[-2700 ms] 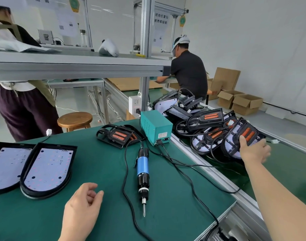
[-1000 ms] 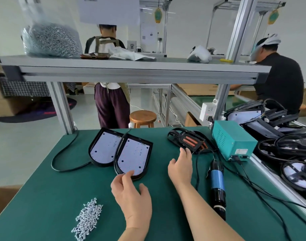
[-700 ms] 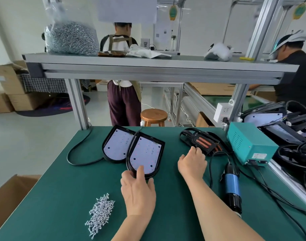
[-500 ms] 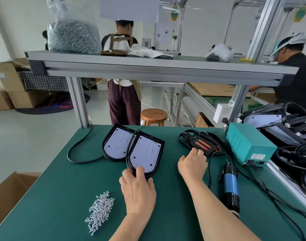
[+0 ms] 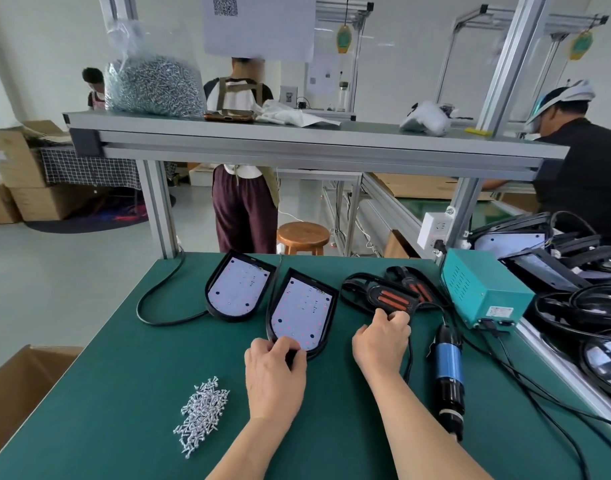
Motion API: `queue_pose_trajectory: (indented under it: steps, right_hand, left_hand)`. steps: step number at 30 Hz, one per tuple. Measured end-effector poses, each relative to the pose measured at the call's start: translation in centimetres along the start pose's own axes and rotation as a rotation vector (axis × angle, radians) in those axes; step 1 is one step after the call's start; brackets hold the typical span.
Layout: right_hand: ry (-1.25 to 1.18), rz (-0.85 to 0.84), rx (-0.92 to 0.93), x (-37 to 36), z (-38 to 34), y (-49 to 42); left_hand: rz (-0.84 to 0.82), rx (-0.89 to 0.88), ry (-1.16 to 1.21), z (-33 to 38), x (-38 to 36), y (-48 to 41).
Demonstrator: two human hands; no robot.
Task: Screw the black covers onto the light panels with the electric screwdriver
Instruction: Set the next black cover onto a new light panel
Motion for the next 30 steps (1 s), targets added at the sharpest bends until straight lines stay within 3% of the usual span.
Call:
queue_pose_trajectory:
  steps: [5,13,19,22,25,30]
  right_hand:
    - [0.124,0.001,0.034,0.3,0.0,0.5]
    - [0.002,0.076,-0.017,0.4,0.5,0.6]
    - [-0.15,0.107,0.017,0.5,0.7,0.3]
    - [-0.276,0.129,0.012,0.7,1.1,0.3]
    - [-0.349,0.154,0.035,1.0,1.3,0.4]
    - [-0.524,0.296,0.077,1.9,1.4,0.6]
  left_hand:
    - [-0.063,-0.083,-0.057,-0.1,0.2,1.5]
    - [-0.1,-0.199,-0.006,0.3,0.7,5.9]
    - [0.207,-0.099,0.207,0.0,2.7,4.8]
    - [0.06,0.07,0.35,-0.4,2.3,2.9]
    - [-0.068,0.061,0.26,-0.1,1.7,1.1]
    - [-0.113,0.121,0.196,-0.6,1.2,0.3]
Point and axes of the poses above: each hand's wrist, its own y-axis away from the middle knuckle, its own x-axis out of the back of the hand, z = x × y, the point moved 4 cm from there along -y, towards the middle knuckle, and after that the axes turned 5 degrees about -z, right-handed, at the moved point
